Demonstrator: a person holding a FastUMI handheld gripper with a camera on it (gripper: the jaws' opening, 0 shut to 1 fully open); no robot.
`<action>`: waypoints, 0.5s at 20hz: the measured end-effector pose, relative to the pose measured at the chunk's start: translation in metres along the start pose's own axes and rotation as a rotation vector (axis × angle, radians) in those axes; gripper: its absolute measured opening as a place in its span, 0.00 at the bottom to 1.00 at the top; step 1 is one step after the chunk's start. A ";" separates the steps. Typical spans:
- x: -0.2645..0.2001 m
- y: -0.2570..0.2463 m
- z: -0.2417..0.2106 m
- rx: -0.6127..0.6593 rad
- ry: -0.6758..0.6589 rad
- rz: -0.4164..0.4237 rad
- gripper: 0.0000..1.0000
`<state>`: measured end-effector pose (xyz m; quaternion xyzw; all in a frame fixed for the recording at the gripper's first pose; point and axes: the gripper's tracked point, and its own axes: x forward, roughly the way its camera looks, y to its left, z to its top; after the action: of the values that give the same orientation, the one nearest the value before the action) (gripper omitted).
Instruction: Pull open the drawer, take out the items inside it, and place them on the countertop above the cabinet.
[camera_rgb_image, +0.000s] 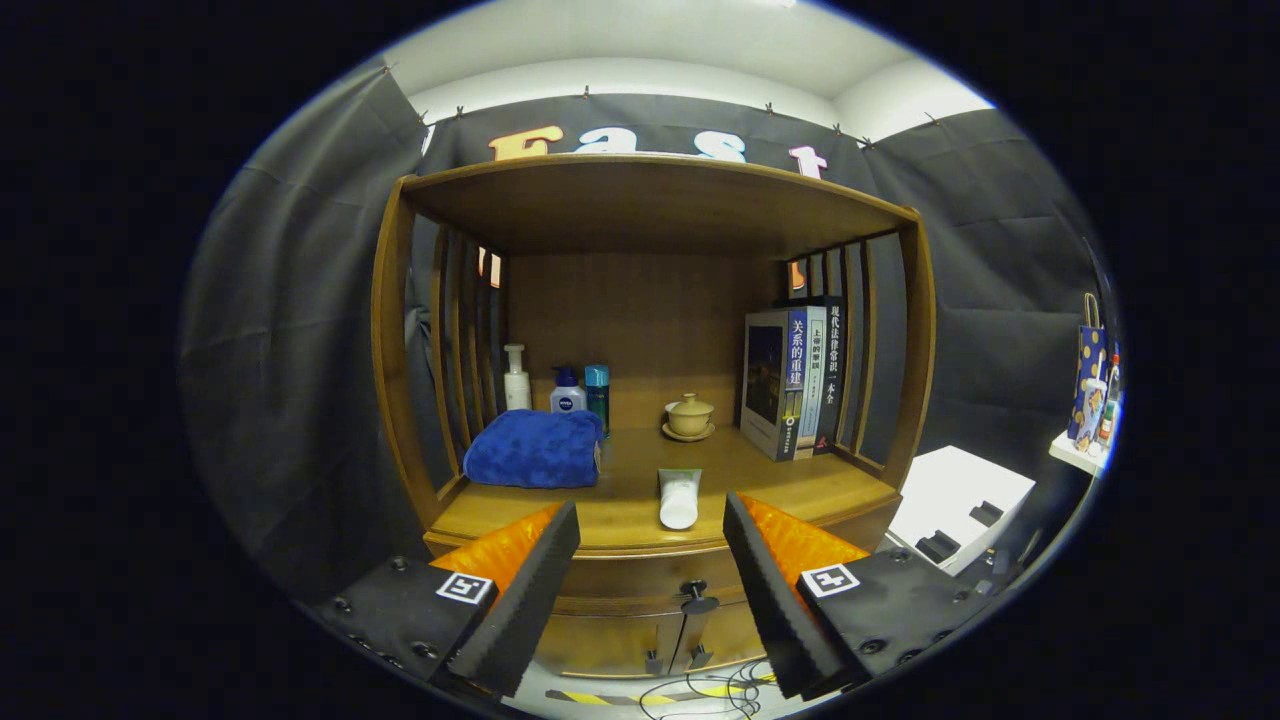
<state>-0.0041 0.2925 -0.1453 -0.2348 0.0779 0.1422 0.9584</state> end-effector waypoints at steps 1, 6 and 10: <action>0.000 0.000 -0.001 0.001 0.002 0.000 0.99; 0.000 0.001 -0.005 0.008 0.008 0.000 0.99; -0.002 0.002 -0.004 0.012 0.007 0.000 0.99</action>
<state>-0.0067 0.2917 -0.1498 -0.2293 0.0823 0.1409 0.9596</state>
